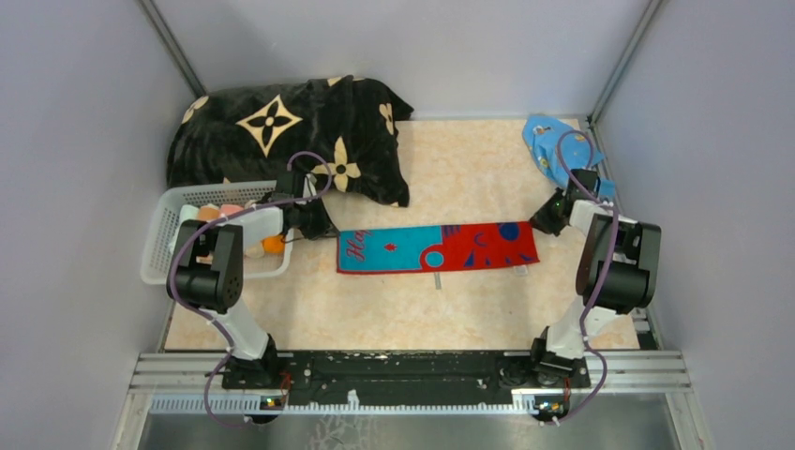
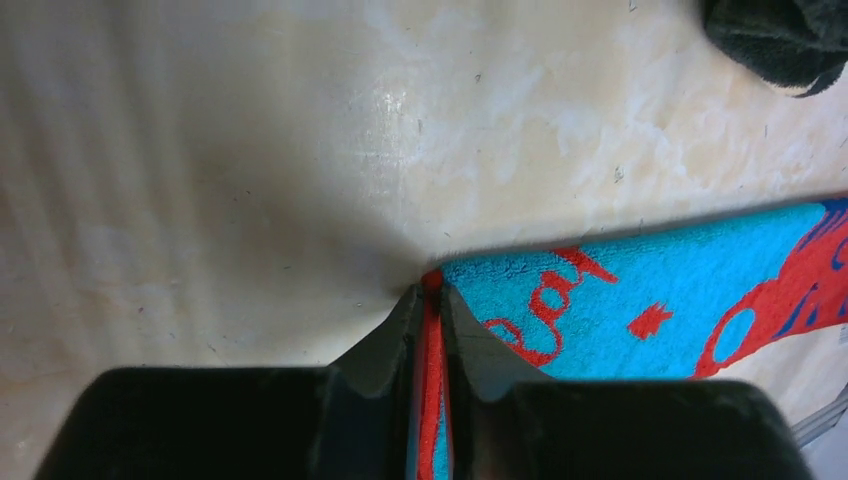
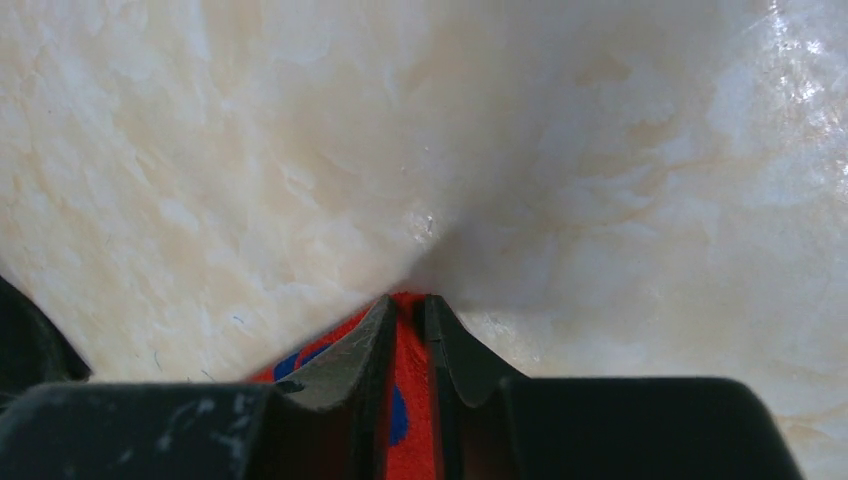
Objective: Roll the towels
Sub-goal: Fold the towel at the center of the board.
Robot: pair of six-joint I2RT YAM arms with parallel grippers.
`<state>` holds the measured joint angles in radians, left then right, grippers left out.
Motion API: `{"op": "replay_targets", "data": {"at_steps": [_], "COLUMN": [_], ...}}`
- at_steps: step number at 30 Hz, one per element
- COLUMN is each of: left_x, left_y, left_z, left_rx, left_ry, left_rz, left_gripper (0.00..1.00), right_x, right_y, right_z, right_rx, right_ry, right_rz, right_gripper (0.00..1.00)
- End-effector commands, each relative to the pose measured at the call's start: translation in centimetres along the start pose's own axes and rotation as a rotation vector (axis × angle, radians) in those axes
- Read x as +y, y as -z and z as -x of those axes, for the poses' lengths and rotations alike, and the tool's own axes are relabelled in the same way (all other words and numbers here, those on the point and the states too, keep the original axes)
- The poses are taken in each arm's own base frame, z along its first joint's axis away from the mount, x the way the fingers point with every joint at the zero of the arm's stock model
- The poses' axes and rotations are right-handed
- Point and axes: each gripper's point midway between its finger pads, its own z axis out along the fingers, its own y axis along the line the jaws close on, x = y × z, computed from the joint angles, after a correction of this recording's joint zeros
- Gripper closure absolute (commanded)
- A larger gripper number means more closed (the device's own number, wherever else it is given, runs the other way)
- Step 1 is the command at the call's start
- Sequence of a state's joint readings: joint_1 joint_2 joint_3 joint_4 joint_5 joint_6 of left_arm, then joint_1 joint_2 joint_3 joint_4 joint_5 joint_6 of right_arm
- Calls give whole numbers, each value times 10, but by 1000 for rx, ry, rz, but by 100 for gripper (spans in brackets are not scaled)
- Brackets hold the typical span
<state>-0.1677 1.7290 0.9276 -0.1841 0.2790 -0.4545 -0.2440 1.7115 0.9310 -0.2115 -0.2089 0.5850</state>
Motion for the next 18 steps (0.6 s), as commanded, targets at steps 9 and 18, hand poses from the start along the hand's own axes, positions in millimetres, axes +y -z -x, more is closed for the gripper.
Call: {"op": "replay_targets", "data": {"at_steps": [9, 18], "left_x": [-26, -43], "left_y": [38, 61], "left_z": [17, -7], "left_rx": [-108, -129], "left_ry": [-63, -164], "left_rz": [2, -1], "left_gripper": [54, 46], "right_x": [2, -17], "right_y": [53, 59], "right_z": [4, -21], "right_rx": [-86, -42], "right_ry": [189, 302], "right_rz": [-124, -251], "right_gripper": [61, 60]}}
